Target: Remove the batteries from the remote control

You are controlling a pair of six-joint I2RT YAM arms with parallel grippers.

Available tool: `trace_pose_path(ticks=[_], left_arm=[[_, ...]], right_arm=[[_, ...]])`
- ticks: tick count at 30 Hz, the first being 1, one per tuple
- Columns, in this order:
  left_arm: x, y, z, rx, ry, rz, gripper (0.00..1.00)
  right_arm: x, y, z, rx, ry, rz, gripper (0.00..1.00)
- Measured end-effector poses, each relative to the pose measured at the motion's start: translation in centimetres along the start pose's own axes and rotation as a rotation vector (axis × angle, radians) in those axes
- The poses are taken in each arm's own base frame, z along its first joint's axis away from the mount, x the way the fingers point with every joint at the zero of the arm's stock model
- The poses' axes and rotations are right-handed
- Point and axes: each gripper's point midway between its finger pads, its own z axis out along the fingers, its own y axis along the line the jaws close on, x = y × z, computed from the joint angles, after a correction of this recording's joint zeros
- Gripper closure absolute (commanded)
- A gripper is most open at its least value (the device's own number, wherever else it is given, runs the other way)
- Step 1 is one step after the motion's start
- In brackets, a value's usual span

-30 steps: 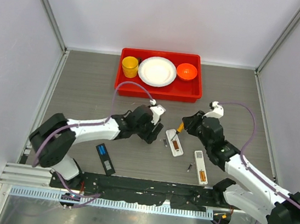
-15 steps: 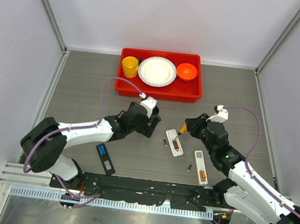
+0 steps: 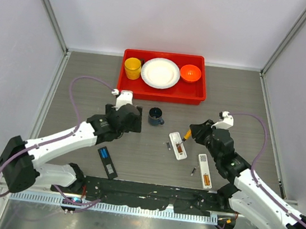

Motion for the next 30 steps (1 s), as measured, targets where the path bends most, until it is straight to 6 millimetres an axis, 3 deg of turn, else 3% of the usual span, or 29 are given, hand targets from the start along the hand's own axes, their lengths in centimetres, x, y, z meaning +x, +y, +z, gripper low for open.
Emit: trace_pose_path(ticks=[5,14,23,30], left_arm=[[0.3,2.8,-2.5,-0.111,0.032,-0.137,0.01],[5.5,7.2,-5.1,-0.321,0.194,-0.310,0.03],[11.8,9.6,-5.7,-0.415,0.326,-0.399,0.11],[14.3,9.9,-5.4,-0.430,0.377,-0.419,0.15]], right_arm=[[0.7,-0.4,0.0,0.004,0.013,-0.004,0.99],[0.7,-0.5,-0.2,-0.006,0.005,-0.001,0.99],[0.6,-0.4,-0.5,-0.016,-0.004,0.002,0.99],[0.7,-0.5,-0.5,-0.015,-0.001,0.002,0.99]])
